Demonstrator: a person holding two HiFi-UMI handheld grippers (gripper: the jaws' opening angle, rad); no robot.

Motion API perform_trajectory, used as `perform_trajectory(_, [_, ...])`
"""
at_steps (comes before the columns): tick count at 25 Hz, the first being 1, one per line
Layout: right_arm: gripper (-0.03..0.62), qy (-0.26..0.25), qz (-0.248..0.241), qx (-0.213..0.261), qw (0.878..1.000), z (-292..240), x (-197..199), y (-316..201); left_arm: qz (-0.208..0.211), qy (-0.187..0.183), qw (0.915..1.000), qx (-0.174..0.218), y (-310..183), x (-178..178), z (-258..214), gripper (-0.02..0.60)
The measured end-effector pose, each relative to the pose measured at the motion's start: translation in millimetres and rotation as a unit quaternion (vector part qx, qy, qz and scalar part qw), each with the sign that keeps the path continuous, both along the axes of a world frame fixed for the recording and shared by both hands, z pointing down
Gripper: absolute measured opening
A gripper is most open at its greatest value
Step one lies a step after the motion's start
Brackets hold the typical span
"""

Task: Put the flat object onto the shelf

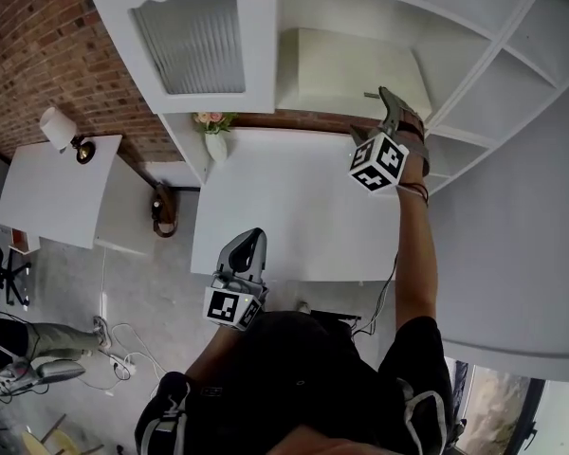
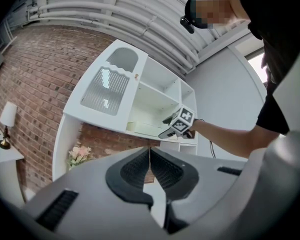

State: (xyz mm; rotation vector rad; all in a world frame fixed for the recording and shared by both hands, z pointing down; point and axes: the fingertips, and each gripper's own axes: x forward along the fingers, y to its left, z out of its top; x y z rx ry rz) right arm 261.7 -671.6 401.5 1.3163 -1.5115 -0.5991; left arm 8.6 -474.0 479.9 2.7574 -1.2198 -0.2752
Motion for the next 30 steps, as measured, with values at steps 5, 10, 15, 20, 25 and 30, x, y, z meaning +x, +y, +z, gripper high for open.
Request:
perform_trajectory(5, [0.452,-0.378,-0.076,0.071,0.92,-2,-59,121,0.006,0.003,1.0,0.005,1,1,-8,0.016])
perform_trajectory(10, [0.163,-0.571,0.004,0.099,0.815,60,-64,205,0.019,0.008,0.9995,0.024,4,9,-22,0.015])
perform_trajectory(15, [0.068,-0.6,0.049,0.1,0.793,89,-78,242,0.034,0.004,0.9991,0.025,6,22,-20,0.015])
perform_trajectory(20, [0.049,-0.592,0.066,0.1,0.797,100,-76,250,0.051,-0.002,0.9985,0.018,14,35,-12,0.015])
perform_trajectory(25, [0.048,-0.586,0.064,0.103,0.801,99,-75,249,0.051,-0.004,0.9984,0.023,14,35,-13,0.017])
perform_trajectory(30, [0.04,-0.579,0.062,0.105,0.806,100,-76,251,0.051,-0.007,0.9985,0.02,16,37,-12,0.017])
